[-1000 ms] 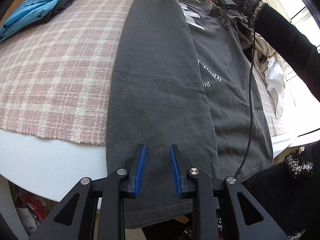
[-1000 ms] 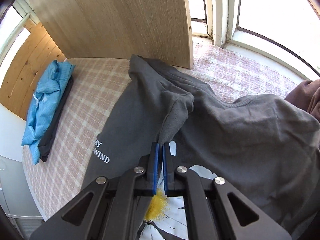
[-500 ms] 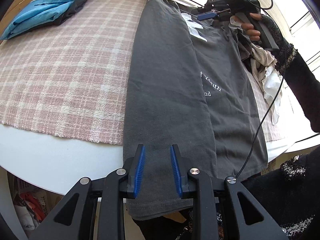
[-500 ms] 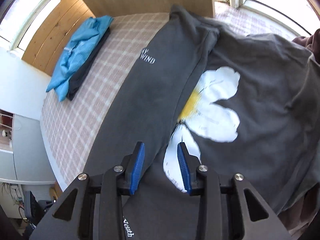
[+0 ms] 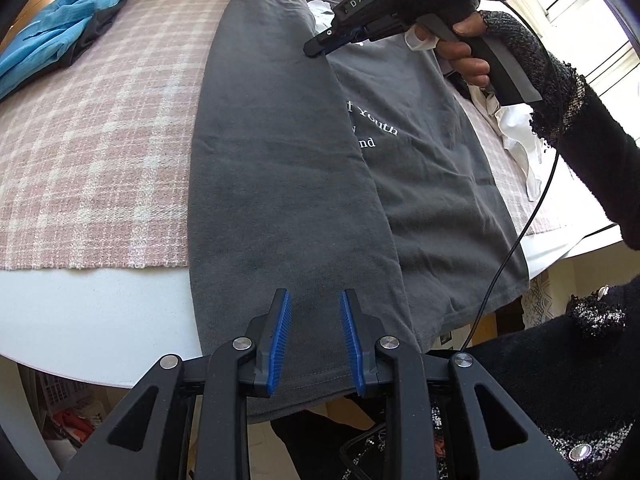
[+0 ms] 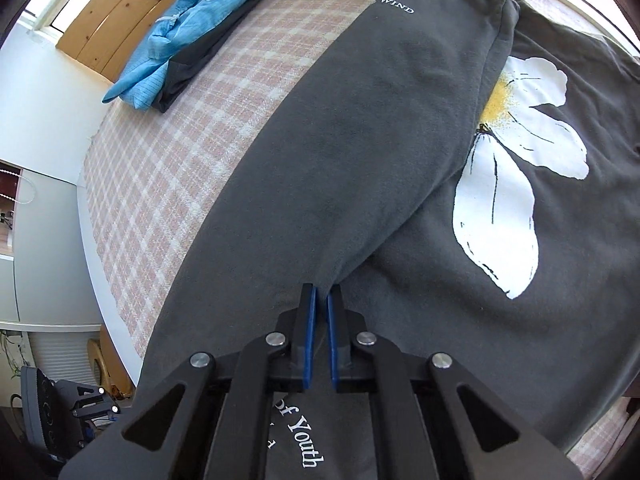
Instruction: Fold clothes
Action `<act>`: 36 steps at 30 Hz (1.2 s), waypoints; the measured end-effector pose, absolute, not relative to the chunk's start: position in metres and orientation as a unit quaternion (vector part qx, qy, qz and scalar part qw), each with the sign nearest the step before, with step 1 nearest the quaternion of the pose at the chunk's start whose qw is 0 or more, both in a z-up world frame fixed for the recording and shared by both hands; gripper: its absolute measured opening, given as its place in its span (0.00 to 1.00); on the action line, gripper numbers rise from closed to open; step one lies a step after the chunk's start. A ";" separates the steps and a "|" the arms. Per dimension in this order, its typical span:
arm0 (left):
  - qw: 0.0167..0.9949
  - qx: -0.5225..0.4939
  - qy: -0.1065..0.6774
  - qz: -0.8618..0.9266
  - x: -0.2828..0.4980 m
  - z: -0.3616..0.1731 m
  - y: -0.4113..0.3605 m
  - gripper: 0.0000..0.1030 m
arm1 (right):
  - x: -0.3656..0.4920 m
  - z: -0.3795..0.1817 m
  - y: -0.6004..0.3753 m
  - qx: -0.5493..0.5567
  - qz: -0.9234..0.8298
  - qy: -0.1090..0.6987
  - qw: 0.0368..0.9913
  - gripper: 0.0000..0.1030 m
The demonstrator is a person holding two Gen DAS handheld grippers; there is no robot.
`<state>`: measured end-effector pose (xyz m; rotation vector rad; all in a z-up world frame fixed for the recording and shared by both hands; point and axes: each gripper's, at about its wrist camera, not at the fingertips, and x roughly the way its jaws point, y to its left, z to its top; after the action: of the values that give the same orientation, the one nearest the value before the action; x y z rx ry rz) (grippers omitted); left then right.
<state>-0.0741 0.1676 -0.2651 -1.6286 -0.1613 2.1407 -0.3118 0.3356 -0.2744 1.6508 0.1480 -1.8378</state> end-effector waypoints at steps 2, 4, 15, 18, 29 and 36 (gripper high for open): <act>0.229 -0.586 -0.062 0.775 -0.077 -0.266 0.173 0.26 | -0.315 -0.275 0.336 0.617 -0.720 0.070 0.309 0.05; 0.227 -0.587 -0.063 0.775 -0.077 -0.267 0.171 0.28 | -0.314 -0.286 0.333 0.626 -0.710 0.089 0.309 0.05; 0.132 -0.618 -0.130 0.764 -0.053 -0.271 0.106 0.29 | -0.238 -0.263 0.348 0.621 -0.696 0.110 0.343 0.10; 0.116 -0.629 -0.134 0.757 -0.046 -0.278 0.102 0.29 | -0.227 -0.268 0.347 0.622 -0.692 0.114 0.349 0.10; 0.113 -0.644 -0.077 0.753 -0.050 -0.285 0.127 0.23 | -0.220 -0.277 0.349 0.620 -0.694 0.122 0.345 0.14; 0.152 -0.633 -0.135 0.747 -0.050 -0.277 0.117 0.03 | -0.229 -0.278 0.376 0.619 -0.714 0.089 0.316 0.23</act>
<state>-0.0498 0.1174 -0.2775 -1.8152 -0.3879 2.1439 -0.2294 0.3759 -0.2781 1.6296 0.2341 -1.8806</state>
